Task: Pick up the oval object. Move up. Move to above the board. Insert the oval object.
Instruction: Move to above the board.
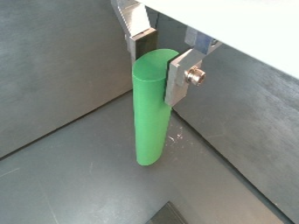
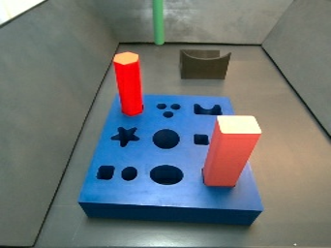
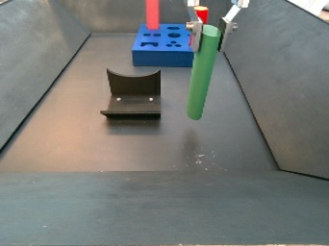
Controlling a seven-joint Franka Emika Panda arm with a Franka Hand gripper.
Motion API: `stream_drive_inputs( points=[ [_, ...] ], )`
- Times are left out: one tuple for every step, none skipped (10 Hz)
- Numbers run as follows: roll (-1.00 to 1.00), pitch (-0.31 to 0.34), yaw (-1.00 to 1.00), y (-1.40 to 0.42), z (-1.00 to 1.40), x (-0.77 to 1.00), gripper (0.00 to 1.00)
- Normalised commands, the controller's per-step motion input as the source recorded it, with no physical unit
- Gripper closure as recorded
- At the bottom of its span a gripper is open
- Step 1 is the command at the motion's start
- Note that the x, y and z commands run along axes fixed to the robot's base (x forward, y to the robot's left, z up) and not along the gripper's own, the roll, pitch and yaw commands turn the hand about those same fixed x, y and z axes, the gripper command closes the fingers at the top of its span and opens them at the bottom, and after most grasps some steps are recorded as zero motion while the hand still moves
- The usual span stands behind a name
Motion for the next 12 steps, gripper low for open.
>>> stream_drive_inputs(
  points=[
    [-0.14,0.109,0.22,0.09,1.00,-0.01,1.00],
    [-0.12,0.095,0.14,0.08,1.00,-0.01,1.00],
    [-0.10,0.083,0.10,0.07,1.00,-0.01,1.00],
    [-0.07,0.083,0.07,0.06,1.00,0.00,1.00],
    [-0.05,0.086,0.05,0.06,1.00,0.00,1.00],
    [-0.02,0.092,0.03,0.05,0.87,0.00,1.00],
    [0.00,0.094,0.03,0.04,0.71,0.00,1.00],
    [0.02,0.095,0.02,0.02,0.55,0.00,1.00],
    [0.04,0.095,0.02,0.02,0.39,0.00,1.00],
    [0.05,0.098,0.02,0.01,0.18,0.00,1.00],
    [0.23,0.387,-0.85,-1.00,0.06,0.03,1.00],
    [0.23,0.359,-0.81,-1.00,0.06,0.03,1.00]
  ],
)
